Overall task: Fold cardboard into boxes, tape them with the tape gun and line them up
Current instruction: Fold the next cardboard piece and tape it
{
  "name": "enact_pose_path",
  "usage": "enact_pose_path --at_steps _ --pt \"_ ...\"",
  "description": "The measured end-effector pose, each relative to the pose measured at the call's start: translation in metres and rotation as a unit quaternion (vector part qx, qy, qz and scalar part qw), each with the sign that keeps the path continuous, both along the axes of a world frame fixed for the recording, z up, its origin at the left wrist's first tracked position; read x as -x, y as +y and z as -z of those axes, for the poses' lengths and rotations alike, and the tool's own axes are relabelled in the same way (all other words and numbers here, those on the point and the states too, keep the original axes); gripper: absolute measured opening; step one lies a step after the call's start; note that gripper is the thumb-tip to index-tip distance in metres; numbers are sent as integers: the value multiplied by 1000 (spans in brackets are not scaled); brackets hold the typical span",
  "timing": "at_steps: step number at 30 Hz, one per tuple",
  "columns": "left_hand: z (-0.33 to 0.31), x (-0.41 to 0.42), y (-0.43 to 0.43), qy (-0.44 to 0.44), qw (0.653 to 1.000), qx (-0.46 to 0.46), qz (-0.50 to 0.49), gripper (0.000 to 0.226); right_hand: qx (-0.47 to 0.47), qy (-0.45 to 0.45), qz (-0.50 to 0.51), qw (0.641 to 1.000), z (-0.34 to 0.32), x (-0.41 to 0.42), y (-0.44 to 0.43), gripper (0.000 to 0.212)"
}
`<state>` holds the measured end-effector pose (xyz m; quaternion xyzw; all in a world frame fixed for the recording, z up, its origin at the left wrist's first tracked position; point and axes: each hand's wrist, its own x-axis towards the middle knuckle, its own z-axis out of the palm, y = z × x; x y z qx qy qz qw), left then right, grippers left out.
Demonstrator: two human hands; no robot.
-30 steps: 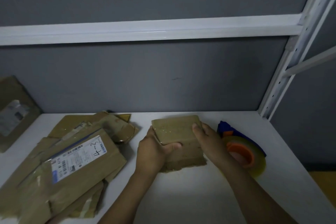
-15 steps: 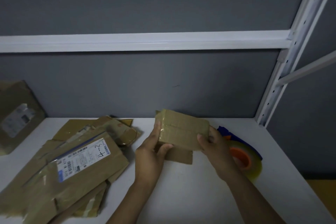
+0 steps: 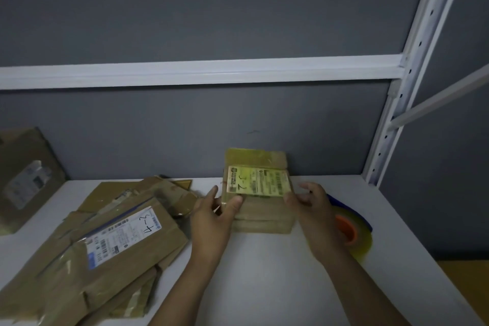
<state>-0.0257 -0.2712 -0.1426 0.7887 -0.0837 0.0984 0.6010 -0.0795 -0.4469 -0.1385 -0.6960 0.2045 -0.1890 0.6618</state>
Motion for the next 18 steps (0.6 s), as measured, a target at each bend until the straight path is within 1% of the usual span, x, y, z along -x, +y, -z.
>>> enact_pose_path --at_steps 2,3,4,5,7,9,11,12,13,15,16,17,18 --pt "8 1 3 -10 999 2 36 38 10 -22 -13 1000 7 2 -1 53" --pt "14 0 5 -12 999 -8 44 39 14 -24 -16 999 12 4 -2 60" --pt "22 -1 7 -8 999 -24 41 39 13 -18 -23 999 16 5 -2 63" --pt "28 -2 9 -1 999 -30 38 39 6 -14 -30 999 18 8 -2 58" --pt "44 -3 16 19 998 -11 54 38 -11 -8 -36 999 17 16 1 36" --pt "54 -2 23 45 996 39 68 37 -61 0 -9 998 18 22 -1 20" --pt "50 2 26 118 982 123 79 26 -138 30 13 990 18 25 -5 15" --pt "41 5 26 156 972 158 79 19 -145 47 16 988 15 25 -7 17" --pt "32 6 27 182 965 172 75 19 -129 63 9 990 12 24 -10 22" --pt "18 2 29 208 964 145 84 34 -86 92 -30 992 4 21 -16 39" --pt "12 -1 29 214 965 113 102 48 -64 105 -62 991 -2 20 -18 51" --pt "7 -5 29 216 965 71 129 67 -33 123 -91 988 -6 18 -19 67" --pt "3 -8 29 215 965 20 150 84 10 147 -114 982 -10 15 -21 81"
